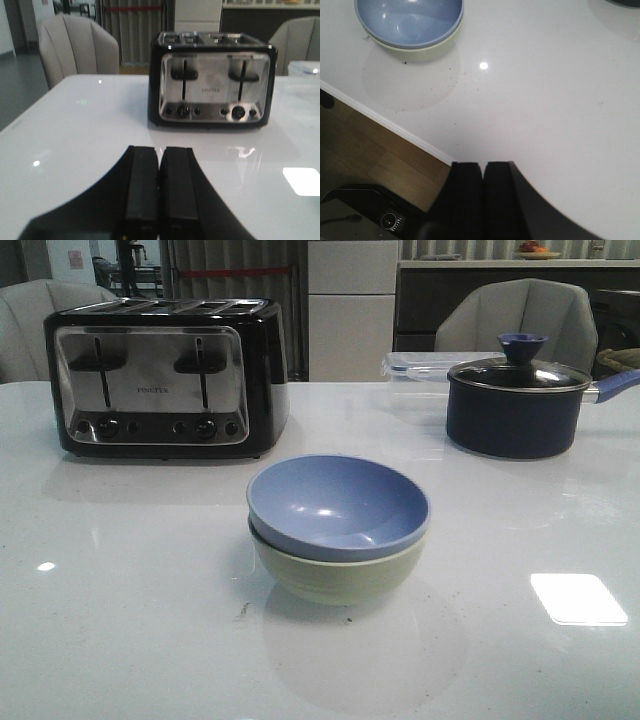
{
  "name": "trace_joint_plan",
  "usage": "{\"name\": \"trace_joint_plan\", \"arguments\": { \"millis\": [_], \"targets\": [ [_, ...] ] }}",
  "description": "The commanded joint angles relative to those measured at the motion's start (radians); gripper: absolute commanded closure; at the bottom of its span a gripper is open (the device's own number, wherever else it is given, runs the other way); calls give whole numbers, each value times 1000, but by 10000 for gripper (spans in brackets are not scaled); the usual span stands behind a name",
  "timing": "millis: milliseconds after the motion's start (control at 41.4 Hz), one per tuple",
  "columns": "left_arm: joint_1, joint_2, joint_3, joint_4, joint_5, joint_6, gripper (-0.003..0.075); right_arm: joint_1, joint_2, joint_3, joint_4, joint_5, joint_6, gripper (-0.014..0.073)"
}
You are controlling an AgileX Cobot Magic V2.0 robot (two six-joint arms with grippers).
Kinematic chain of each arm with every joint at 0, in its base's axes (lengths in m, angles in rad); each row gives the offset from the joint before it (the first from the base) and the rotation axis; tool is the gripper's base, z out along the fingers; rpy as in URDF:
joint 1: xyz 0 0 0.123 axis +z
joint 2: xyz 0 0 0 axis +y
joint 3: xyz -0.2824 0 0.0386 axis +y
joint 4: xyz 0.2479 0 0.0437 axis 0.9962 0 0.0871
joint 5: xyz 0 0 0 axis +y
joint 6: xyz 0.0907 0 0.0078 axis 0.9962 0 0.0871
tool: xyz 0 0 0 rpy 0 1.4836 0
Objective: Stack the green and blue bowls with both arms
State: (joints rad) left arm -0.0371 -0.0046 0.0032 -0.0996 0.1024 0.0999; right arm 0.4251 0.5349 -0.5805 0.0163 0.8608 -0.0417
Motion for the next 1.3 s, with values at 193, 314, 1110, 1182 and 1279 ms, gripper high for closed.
{"name": "trace_joint_plan", "arguments": {
  "millis": [193,314,1110,1182,1279],
  "targets": [
    [4,-19,5,-7,-135,-2,623,-2,1,-29,-7,-63,0,538],
    [4,-19,5,-7,-135,-2,623,-2,1,-29,-7,-63,0,538],
    [4,-19,5,-7,-135,-2,623,-129,-141,68,-47,-152,-1,538],
    [4,-19,5,-7,-135,-2,623,-202,-225,141,-47,-263,-1,538],
    [4,-19,5,-7,-135,-2,623,-294,-351,269,-47,-420,-1,538]
  ]
}}
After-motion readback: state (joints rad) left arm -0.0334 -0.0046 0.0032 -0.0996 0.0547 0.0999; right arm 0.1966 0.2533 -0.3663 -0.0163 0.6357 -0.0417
